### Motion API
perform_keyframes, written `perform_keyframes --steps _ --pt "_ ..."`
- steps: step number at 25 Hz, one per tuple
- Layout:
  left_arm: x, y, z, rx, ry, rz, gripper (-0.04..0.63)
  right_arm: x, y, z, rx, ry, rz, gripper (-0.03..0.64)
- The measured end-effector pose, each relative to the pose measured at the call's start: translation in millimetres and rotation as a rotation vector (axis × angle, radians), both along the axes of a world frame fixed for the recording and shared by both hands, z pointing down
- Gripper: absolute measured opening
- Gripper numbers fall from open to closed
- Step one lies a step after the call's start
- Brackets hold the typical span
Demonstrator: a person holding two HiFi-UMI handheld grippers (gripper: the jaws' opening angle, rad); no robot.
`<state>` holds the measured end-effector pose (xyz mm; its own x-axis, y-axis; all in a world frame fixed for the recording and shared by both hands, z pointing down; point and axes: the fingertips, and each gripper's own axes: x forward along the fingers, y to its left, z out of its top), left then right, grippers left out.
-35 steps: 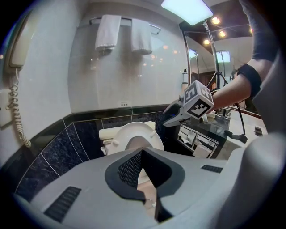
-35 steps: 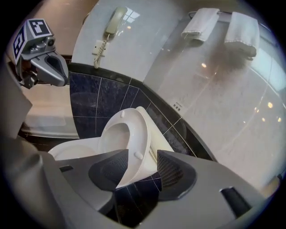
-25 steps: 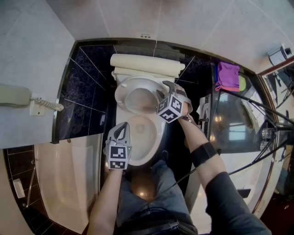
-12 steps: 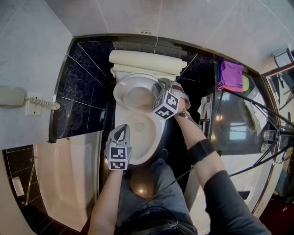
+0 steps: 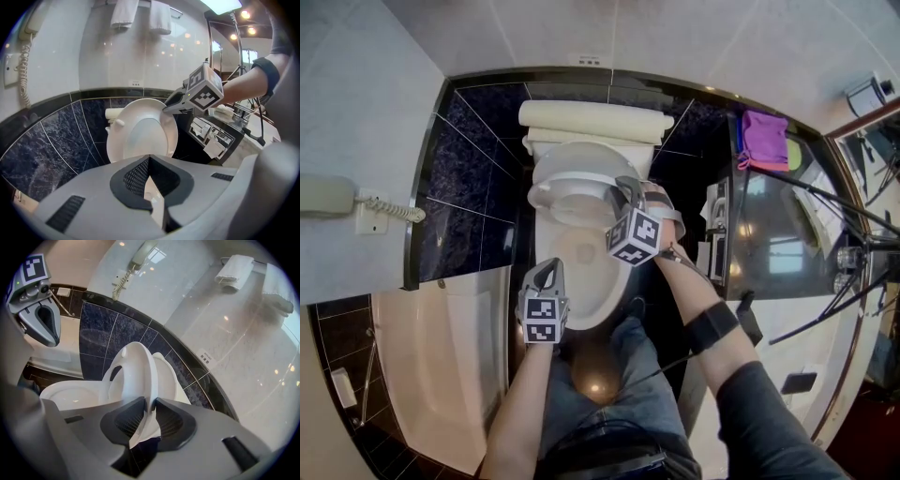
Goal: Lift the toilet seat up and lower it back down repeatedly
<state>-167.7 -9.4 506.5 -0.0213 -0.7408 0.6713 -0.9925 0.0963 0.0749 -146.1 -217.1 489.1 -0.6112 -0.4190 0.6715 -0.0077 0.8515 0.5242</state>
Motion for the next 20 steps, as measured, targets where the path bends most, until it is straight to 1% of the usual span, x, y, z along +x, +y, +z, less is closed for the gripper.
perform_keyframes --steps 4,7,11,16,20 --pt "4.6 9.4 9.6 -0.013 0.025 0.006 -0.002 13.0 30.5 -2.5 0.006 -0.006 0.003 0.095" --pt "3.9 17.9 26.1 -0.026 0.035 0.003 -0.002 22.3 52.8 -1.3 0.014 -0.008 0.014 0.092" --pt "8.5 20.1 27.5 -0.017 0.039 0.026 -0.002 32.9 84.8 2.6 0.037 0.001 0.007 0.091" --pt "14.7 27.9 33.0 -0.007 0.029 0.047 -0.002 50.6 129.2 11.9 0.064 0.034 -0.015 0.089" --pt "20.0 40.5 42.5 -0.012 0.029 0.063 -0.002 67.1 173.6 29.1 0.066 0.076 -0.039 0.087"
